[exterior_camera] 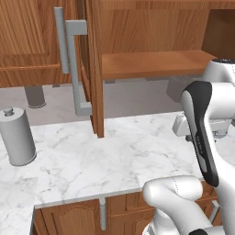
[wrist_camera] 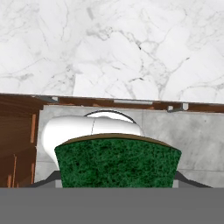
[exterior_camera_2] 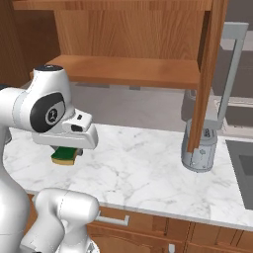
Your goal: Pick up the sponge and bar soap from the sink, and place them back in the cabinet, and close the cabinet doors.
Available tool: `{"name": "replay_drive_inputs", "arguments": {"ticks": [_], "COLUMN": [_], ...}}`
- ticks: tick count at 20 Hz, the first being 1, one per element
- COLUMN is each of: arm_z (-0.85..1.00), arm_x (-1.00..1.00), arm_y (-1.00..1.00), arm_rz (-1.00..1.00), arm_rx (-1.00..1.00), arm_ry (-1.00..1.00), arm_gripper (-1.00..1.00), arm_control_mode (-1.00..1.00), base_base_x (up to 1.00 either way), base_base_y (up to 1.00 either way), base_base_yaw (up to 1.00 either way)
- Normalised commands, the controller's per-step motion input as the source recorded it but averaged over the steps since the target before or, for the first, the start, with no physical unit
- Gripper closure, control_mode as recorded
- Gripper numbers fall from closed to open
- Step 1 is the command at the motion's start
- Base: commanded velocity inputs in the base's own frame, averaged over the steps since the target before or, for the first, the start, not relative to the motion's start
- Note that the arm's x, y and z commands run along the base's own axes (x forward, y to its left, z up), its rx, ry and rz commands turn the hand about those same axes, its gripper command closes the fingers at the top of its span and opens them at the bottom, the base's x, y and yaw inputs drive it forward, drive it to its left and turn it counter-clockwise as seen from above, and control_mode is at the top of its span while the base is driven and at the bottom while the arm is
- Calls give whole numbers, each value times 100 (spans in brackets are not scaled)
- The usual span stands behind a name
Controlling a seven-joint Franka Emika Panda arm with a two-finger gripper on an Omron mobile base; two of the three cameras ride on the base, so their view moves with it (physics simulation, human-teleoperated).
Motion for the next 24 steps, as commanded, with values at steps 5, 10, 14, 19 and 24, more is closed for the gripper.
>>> {"name": "replay_drive_inputs", "arguments": {"ticks": [5,10,14,19,24], "arm_z": [0,0,0,0,0], "arm_x": [0,0,0,0,0], "arm_y": [0,0,0,0,0], "arm_rz": [0,0,0,0,0], "arm_rx": [0,0,0,0,0], "arm_ry": [0,0,0,0,0], "arm_gripper": [100,100,100,100,100], "arm_control_mode": [100,100,100,100,100], "base_base_x": [0,0,0,0,0], "base_base_y": [0,0,0,0,0], "base_base_yaw": [0,0,0,0,0]}}
